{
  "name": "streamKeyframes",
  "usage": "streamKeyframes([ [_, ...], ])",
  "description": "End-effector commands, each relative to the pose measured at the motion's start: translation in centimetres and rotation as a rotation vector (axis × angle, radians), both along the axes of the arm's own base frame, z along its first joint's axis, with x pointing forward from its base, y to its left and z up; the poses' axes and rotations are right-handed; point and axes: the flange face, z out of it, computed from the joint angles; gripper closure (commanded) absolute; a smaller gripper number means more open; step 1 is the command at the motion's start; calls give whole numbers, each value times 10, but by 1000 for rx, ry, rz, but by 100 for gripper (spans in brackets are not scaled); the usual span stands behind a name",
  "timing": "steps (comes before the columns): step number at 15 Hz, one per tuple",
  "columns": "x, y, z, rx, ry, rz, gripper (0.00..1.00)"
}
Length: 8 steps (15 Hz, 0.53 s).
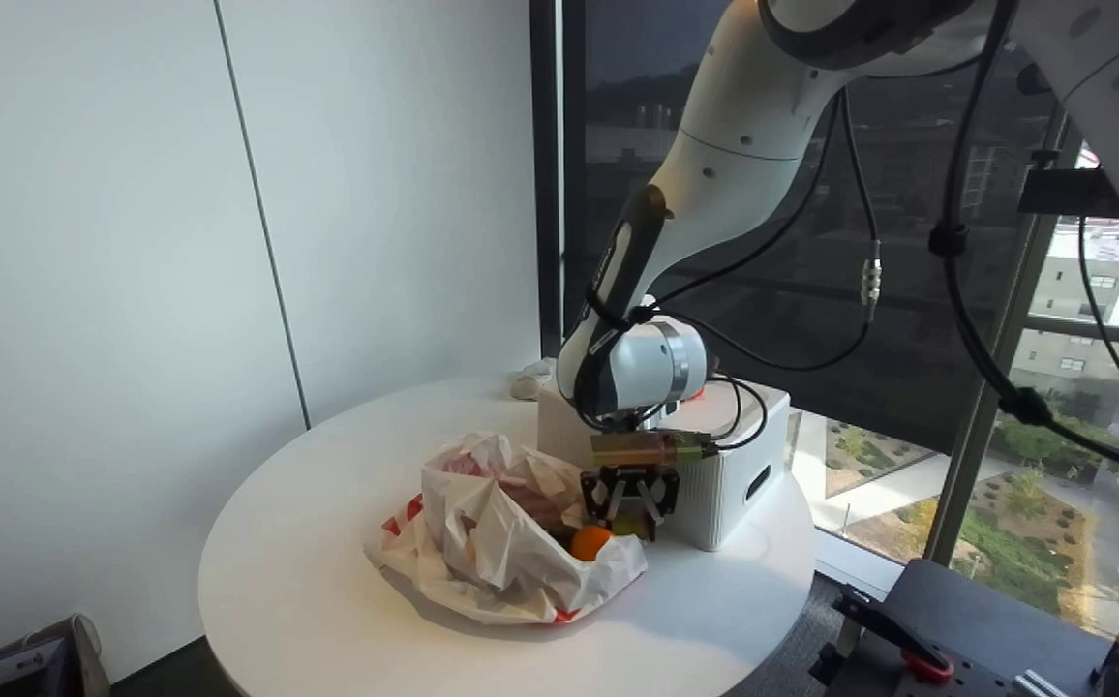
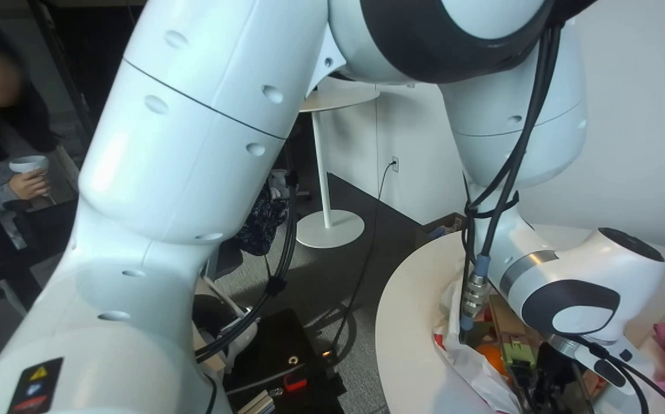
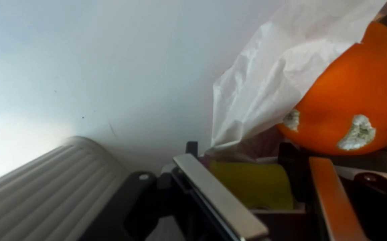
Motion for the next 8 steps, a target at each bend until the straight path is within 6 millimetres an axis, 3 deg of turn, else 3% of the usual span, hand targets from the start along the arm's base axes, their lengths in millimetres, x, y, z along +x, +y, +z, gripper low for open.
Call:
streamKeyframes([
  [1,-5,11,13,-55,-4,16,63],
  [8,-3,51,56,-190,-39,146,63],
])
